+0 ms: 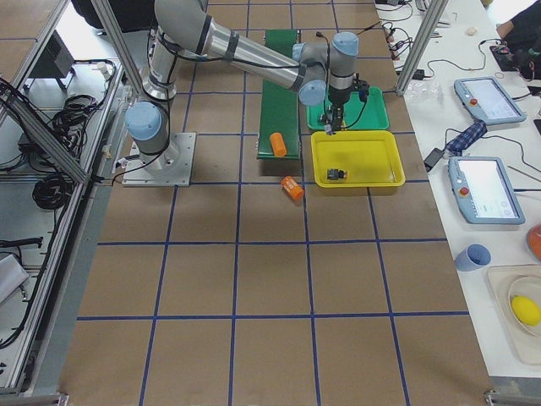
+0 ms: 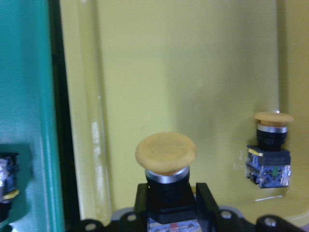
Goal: Sort buttons by color to trays
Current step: 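Carry the yellow button into the yellow tray and open the right gripper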
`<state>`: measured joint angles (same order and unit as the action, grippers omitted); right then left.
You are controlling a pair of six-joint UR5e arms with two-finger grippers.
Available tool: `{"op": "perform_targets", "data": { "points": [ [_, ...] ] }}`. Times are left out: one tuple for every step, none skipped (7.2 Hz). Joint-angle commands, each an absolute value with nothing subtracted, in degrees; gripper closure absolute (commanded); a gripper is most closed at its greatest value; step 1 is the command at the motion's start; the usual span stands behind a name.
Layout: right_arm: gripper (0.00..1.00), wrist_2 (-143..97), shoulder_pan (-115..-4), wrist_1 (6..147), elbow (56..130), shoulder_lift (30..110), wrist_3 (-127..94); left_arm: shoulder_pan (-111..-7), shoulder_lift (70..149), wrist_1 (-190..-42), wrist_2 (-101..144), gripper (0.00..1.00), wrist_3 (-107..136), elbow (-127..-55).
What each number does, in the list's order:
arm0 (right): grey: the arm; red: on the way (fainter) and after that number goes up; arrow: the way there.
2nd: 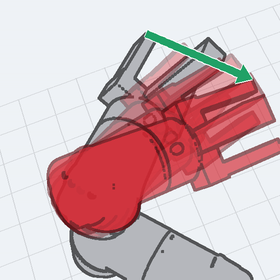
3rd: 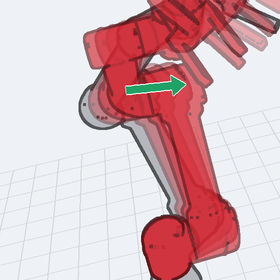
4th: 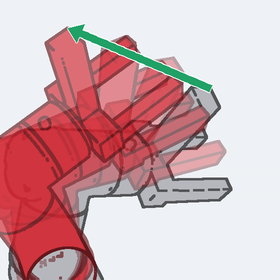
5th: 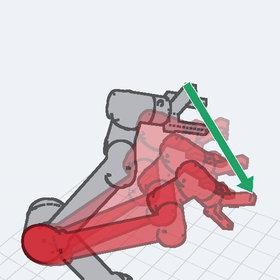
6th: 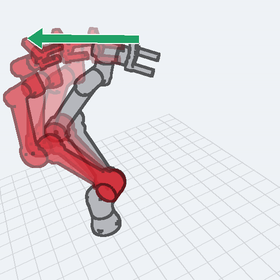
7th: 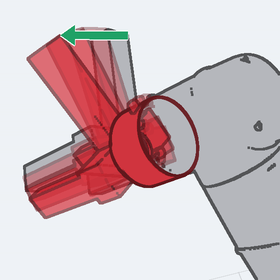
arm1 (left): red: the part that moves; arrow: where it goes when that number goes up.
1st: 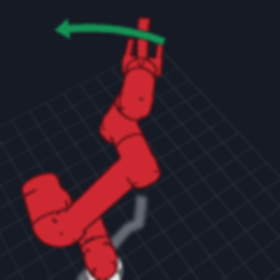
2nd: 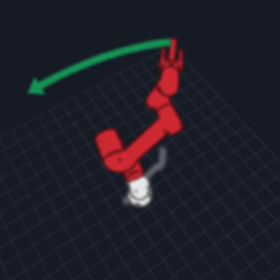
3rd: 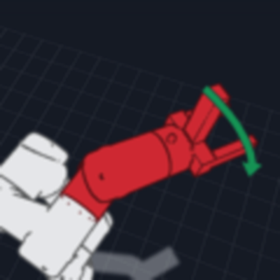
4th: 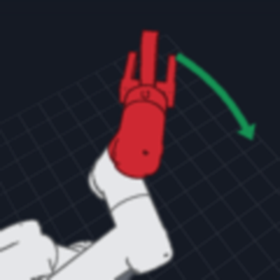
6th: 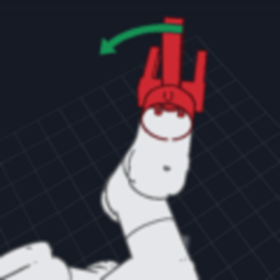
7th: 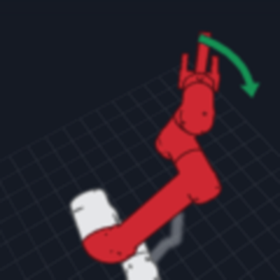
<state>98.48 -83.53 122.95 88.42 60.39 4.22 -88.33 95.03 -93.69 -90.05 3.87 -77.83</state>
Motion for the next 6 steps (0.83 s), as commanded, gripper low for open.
{"op": "perform_targets", "data": {
  "points": [
    [0.84, 97.92, -80.25, 123.49, 88.42, 58.71, 7.47, -88.33, 95.01, -93.69, -90.09, 0.00, 3.87, -77.78],
    [0.01, 97.74, -80.24, 123.49, 88.33, 59.06, 7.30, -88.42, 95.01, -93.69, -90.09, 0.00, 3.87, -77.78],
    [0.00, 97.73, -80.33, 122.27, 88.50, 60.63, 7.29, -88.33, 95.01, -93.60, -90.00, 0.00, 3.87, -77.78],
    [0.00, 97.65, -80.51, 117.04, 88.51, 64.30, 7.21, -88.33, 95.01, -93.69, -90.00, 0.00, 3.87, -77.78],
    [0.00, 95.99, -81.20, 114.20, 89.20, 68.86, 6.34, -88.33, 95.01, -93.69, -90.00, 0.00, 3.87, -77.78],
    [0.00, 92.76, -82.26, 107.91, 89.47, 72.82, 5.89, -88.33, 95.01, -93.69, -90.00, 0.00, 3.87, -77.78]
  ]
}}
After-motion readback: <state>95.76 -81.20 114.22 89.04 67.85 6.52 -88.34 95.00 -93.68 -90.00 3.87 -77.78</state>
